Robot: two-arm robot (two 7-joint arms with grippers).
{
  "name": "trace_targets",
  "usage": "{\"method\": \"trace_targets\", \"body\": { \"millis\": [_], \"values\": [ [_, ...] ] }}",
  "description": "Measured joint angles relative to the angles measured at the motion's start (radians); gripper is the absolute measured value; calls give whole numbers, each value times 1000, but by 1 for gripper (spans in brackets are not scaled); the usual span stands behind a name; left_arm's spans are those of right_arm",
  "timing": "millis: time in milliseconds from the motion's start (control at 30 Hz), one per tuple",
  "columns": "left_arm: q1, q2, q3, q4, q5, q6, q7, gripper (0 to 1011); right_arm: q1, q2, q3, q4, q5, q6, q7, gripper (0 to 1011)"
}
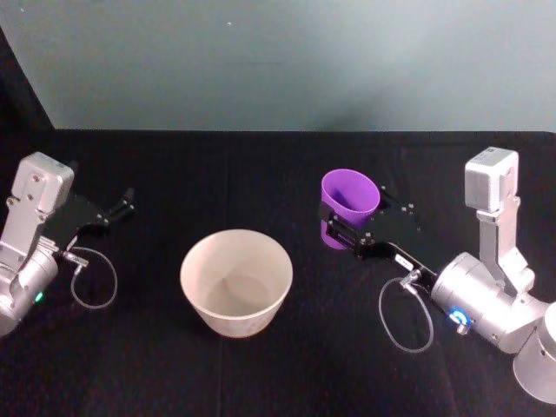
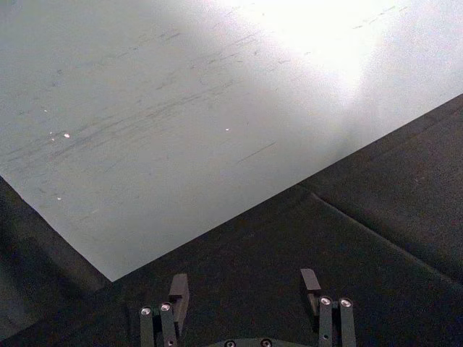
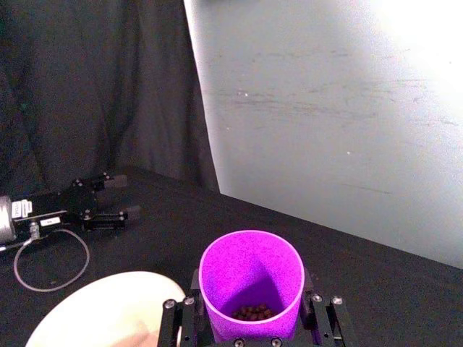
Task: Pick up the cup and pour the mung beans from the cup into the bowl.
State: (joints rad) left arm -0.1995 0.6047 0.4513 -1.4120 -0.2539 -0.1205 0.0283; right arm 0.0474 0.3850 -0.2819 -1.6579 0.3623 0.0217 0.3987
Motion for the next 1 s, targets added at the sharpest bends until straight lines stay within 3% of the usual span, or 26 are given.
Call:
{"method": "trace_targets", "body": {
  "millis": [1000],
  "values": [
    [0, 0, 0, 0, 0, 0, 0, 1000, -2, 0, 1, 1, -4, -4, -1, 723]
  ]
}}
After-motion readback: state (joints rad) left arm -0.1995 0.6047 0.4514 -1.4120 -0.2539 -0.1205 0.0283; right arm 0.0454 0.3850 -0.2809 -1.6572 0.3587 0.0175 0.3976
